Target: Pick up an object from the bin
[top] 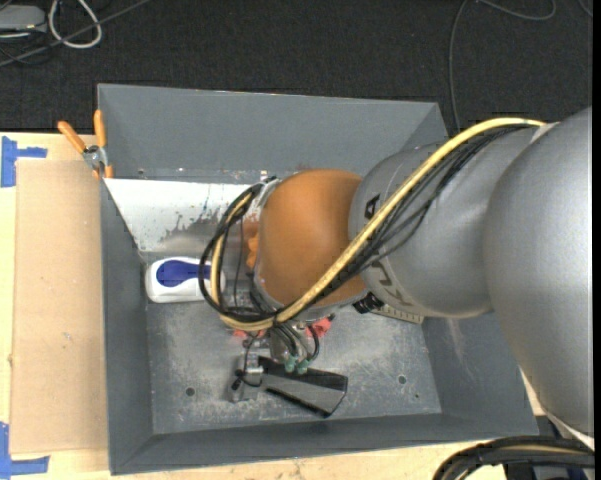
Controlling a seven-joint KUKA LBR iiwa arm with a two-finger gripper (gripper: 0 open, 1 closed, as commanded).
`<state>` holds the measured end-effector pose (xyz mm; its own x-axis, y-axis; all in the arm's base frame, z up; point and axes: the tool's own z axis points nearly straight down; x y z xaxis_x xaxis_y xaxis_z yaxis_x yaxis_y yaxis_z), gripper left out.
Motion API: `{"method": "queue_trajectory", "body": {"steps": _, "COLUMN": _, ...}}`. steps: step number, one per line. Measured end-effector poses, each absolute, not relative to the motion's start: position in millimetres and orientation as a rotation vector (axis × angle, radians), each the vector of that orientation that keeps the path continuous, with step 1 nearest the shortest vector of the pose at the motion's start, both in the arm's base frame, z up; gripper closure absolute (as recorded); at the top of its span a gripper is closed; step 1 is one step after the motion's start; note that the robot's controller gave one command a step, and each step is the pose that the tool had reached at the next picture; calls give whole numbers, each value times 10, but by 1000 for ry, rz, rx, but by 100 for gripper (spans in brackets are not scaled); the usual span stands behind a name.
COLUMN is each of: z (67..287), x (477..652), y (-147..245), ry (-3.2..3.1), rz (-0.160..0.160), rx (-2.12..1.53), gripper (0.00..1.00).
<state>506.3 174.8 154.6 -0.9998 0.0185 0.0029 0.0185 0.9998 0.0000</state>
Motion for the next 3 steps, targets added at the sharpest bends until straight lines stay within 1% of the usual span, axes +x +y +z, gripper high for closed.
{"method": "queue_trajectory", "body": {"steps": 1, "z": 1546, "x": 5063, "y": 1748, "ry": -3139, "rz": 0, "rx": -29, "gripper": 0}}
{"method": "queue_trajectory", "body": {"steps": 2, "z": 1343, "x": 5014, "y": 1622, "ry": -3139, "rz": -3, "rx": 142, "gripper": 0}}
{"method": "queue_trajectory", "body": {"steps": 3, "z": 1194, "x": 4940, "y": 1416, "ry": -3136, "rz": 1, "rx": 5, "gripper": 0}}
